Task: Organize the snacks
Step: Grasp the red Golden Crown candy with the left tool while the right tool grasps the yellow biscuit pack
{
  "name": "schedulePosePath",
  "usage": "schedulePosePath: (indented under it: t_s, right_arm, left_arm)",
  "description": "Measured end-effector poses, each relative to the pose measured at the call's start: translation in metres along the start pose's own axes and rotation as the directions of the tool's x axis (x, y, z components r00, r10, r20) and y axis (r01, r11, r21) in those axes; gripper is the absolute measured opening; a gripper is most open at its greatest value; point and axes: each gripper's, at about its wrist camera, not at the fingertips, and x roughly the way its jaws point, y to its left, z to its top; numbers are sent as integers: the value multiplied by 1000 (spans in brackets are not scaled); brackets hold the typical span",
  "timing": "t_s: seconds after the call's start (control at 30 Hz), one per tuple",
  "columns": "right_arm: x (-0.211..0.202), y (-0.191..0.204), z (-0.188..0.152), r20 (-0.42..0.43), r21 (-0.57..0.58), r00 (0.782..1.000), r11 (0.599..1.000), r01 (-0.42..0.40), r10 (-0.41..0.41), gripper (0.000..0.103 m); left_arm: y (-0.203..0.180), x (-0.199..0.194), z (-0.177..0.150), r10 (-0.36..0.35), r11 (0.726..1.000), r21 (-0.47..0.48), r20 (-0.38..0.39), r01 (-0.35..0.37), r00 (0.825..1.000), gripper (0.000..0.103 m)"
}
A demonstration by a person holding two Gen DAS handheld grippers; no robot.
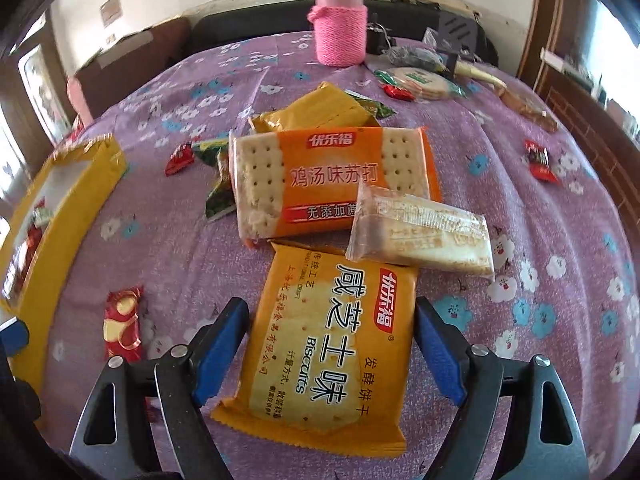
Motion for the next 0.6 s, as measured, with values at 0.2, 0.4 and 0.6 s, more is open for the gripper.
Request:
schedulePosePath:
  t_s: [0.2, 0.4, 0.6]
  right_arm:
    - [-6, -10, -2, 7, 27, 999, 998, -52, 52, 72]
    - [-18, -31, -9, 68, 110, 982, 977, -181, 174, 72]
    - [-23, -38, -9, 116, 132, 972, 966, -221, 207, 72]
  left_arm:
    - [-7, 15, -1, 27, 999, 23, -28, -26, 999, 77]
    - [-24, 50, 8, 110, 988, 114, -67, -102, 992, 76]
    - [-38, 68, 7, 210, 956, 218, -32, -198, 977, 27]
